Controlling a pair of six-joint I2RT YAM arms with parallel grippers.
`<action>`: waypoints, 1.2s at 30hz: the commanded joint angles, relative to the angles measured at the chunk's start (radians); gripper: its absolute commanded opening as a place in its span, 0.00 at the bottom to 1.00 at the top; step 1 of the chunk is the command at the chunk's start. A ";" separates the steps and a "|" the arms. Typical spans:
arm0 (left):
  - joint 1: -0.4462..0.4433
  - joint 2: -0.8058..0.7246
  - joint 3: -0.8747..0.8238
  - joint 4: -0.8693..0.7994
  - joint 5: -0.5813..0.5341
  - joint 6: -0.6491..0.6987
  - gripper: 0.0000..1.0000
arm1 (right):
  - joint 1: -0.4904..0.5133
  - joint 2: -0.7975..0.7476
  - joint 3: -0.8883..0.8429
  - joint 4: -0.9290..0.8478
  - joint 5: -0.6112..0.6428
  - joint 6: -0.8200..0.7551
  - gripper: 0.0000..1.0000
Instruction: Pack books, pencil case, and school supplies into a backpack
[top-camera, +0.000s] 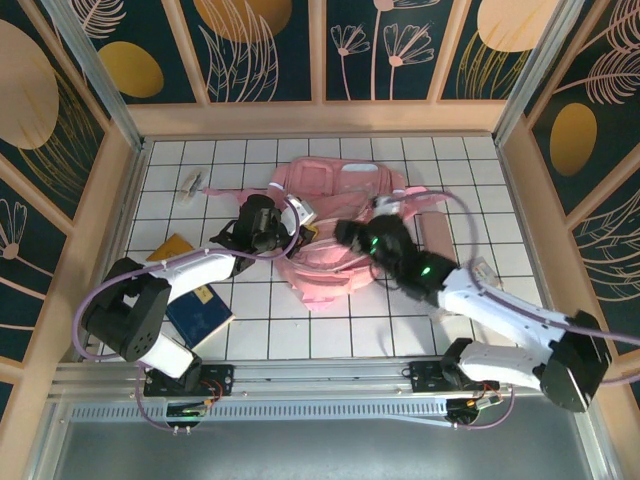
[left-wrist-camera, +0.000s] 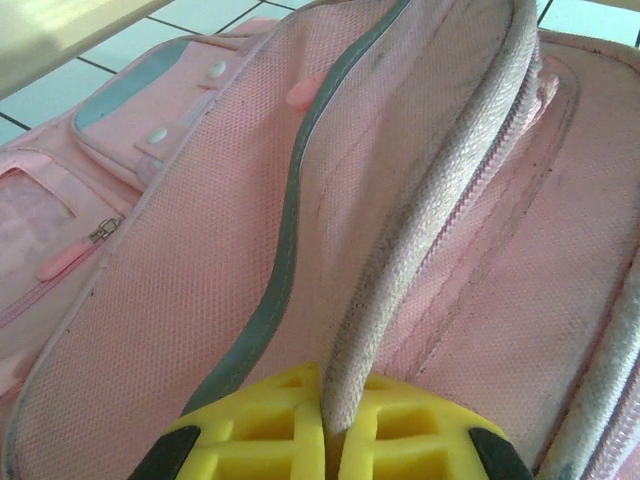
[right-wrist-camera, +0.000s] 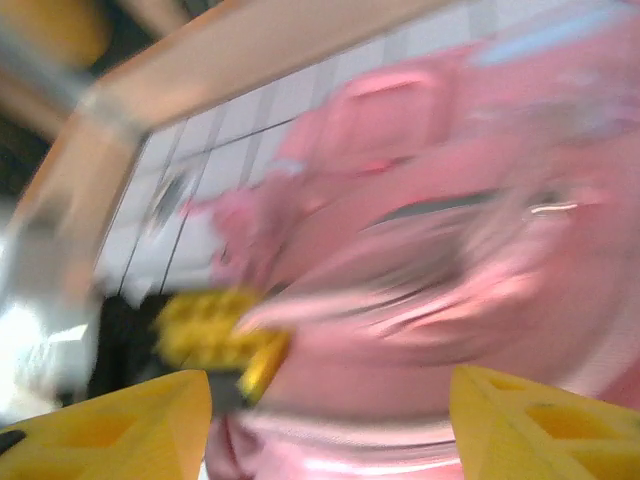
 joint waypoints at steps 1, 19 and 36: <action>-0.001 -0.036 0.015 0.090 0.070 -0.027 0.00 | -0.223 -0.020 0.005 -0.377 -0.219 0.393 0.70; -0.003 -0.011 0.039 0.122 0.091 -0.079 0.00 | -0.203 0.033 -0.177 0.296 -0.558 0.529 0.61; 0.005 -0.074 0.164 -0.161 0.180 -0.023 0.65 | -0.174 0.055 -0.165 0.367 -0.541 0.569 0.00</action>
